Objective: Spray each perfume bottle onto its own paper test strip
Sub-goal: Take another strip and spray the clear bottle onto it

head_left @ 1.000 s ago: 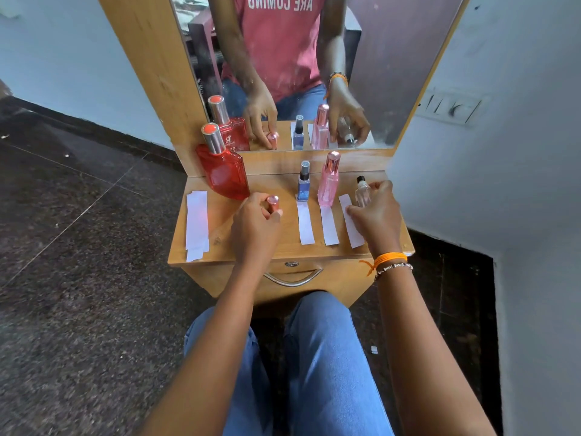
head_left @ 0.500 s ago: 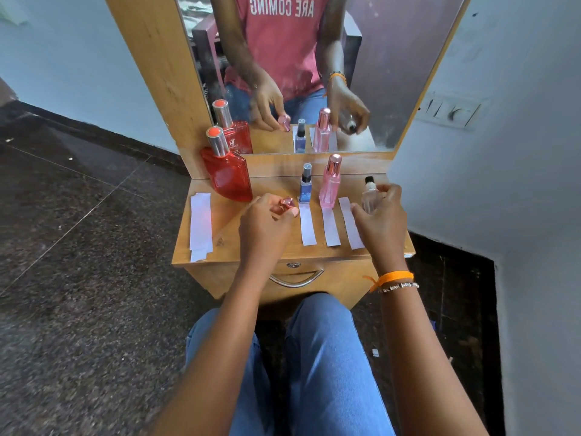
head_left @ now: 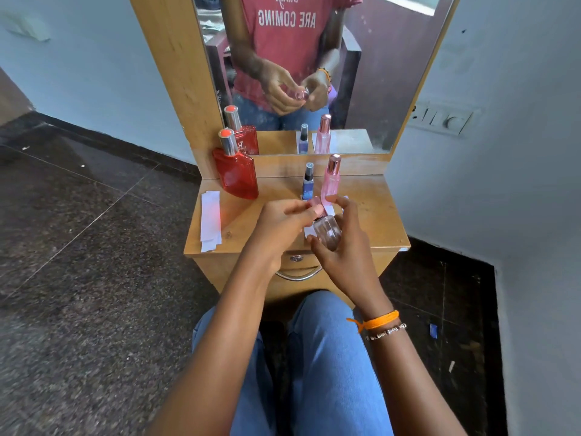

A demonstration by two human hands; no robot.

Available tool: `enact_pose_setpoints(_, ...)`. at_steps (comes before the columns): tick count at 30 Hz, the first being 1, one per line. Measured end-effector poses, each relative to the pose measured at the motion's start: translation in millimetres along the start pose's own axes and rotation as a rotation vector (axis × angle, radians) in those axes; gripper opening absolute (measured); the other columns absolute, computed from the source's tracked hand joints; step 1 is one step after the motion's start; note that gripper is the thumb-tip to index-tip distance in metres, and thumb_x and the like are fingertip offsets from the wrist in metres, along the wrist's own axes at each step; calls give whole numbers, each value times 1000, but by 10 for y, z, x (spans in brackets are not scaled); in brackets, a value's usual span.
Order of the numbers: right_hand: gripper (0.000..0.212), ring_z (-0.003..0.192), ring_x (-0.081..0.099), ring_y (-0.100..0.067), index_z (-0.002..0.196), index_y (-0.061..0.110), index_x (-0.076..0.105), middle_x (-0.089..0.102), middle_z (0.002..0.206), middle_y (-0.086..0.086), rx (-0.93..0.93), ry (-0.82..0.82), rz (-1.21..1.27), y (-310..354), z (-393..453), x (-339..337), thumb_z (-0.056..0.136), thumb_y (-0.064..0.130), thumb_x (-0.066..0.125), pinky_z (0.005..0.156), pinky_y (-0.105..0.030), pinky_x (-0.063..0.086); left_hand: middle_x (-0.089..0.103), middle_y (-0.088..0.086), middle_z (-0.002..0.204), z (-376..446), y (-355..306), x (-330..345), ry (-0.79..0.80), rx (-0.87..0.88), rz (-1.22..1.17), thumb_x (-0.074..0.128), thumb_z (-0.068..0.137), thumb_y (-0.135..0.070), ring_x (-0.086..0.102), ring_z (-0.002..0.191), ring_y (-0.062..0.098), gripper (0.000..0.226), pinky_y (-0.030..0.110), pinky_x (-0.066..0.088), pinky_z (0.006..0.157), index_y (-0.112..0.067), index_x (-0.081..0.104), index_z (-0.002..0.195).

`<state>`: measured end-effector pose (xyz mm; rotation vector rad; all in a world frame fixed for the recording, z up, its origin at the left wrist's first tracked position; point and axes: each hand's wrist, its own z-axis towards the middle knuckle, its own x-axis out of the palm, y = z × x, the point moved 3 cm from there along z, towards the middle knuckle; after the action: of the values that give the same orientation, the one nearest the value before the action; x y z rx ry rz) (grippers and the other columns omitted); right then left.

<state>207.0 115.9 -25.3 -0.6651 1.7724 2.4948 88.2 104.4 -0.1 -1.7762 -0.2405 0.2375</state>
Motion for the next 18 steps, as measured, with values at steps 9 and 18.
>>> enact_pose_setpoints(9,53,79,61,-22,134,42,37,57,105,8,36,34,250,27,-45,42,91,14,51,71,-42,54,67,-3,93,-146,68,-121,229,-57,39,46,96,-21,66,82,8,18,25,53,83,-19,64,99)
enact_pose_setpoints(18,28,108,52,-4,123,27,50,54,116,8,69,-107,355,-3,-62,57,101,20,35,96,-32,44,68,3,105,-217,332,79,260,22,28,62,84,-1,64,92,8,37,29,55,81,-15,62,118)
